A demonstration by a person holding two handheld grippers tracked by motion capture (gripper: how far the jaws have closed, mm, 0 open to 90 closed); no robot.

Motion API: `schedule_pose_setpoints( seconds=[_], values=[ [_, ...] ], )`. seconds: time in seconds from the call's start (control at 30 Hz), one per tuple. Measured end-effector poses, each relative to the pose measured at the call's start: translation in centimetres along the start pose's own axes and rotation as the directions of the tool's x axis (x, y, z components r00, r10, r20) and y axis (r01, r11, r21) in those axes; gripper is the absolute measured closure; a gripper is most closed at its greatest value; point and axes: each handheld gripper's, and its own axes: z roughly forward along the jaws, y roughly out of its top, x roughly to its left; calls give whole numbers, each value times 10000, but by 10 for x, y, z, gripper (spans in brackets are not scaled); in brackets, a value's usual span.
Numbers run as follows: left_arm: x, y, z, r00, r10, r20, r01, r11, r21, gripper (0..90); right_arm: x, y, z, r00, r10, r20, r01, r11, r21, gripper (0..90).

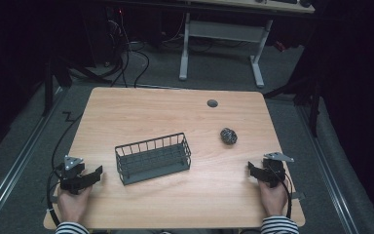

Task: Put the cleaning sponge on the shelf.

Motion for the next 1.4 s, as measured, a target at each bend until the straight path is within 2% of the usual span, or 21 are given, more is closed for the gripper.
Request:
schedule_pose_setpoints(
  seconds=[0.23, 0.37, 0.5, 0.63, 0.97, 1.2, 1.4],
  values=[
    [-2, 6, -7, 9997, -134, 217, 138, 9998, -173, 281, 0, 0, 0, 10000, -4, -6, 4, 10000, -5, 320],
    [-6, 11, -13, 9992, 57, 385, -51, 9999, -153, 291, 0, 0, 0, 10000, -10, -7, 10, 10000, -5, 320],
    [-7, 14, -16, 9986, 10, 538, -3, 9999, -119, 295, 0, 0, 0, 10000, -2, -1, 2, 10000, 0, 320],
    [-10, 20, -25, 9966, 16, 823, 1, 9998, -195, 295, 0, 0, 0, 10000, 1, -1, -1, 10000, 0, 320],
    [-14, 35, -45, 9948, 18, 1023, 23, 9992, -404, 296, 0, 0, 0, 10000, -14, -11, 14, 10000, -2, 319],
    [-21, 48, -60, 9901, 78, 1403, 25, 9973, -729, 295, 0, 0, 0, 10000, -26, -15, 26, 10000, -4, 317],
    [-33, 61, -68, 9852, 347, 1679, -196, 9957, -904, 294, 0, 0, 0, 10000, -25, -15, 25, 10000, -3, 317]
  ],
)
